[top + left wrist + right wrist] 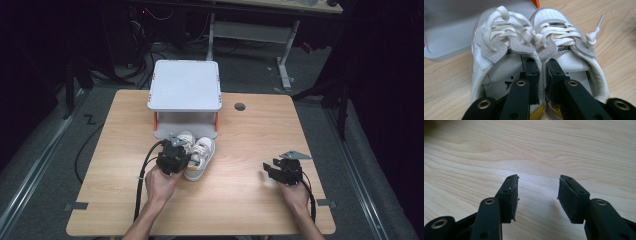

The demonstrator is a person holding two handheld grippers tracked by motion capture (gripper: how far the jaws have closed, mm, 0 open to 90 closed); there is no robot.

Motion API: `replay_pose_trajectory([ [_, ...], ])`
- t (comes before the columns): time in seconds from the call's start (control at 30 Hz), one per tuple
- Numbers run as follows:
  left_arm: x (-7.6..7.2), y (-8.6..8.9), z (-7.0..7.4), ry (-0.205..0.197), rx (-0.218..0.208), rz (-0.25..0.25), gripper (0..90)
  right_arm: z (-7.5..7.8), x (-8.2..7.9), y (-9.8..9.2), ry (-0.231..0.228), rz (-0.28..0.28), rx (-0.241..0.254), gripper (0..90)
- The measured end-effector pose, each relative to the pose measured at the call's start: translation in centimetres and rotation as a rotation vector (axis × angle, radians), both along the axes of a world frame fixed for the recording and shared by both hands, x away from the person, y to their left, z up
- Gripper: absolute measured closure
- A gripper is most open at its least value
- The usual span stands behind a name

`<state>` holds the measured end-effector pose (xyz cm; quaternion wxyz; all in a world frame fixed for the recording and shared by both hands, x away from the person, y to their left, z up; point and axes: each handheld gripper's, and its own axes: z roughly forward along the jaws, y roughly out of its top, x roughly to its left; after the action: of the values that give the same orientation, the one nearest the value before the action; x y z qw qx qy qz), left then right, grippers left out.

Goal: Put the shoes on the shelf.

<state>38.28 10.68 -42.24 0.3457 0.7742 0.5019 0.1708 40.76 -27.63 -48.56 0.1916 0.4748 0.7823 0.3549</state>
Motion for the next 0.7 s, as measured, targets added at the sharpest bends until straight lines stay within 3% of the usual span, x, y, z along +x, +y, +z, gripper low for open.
replay_pose_trajectory([
  [0.27, 1.3, 0.7, 0.0, -0.012, 0.007, 0.028, 81.8, 2.5, 0.6, 1.9, -0.029, 0.102, 0.065, 49.1],
  [0.7, 4.0, 0.6, -0.2, -0.046, 0.048, 0.072, 81.8, 5.9, 2.2, 5.9, -0.040, 0.239, 0.085, 55.0],
])
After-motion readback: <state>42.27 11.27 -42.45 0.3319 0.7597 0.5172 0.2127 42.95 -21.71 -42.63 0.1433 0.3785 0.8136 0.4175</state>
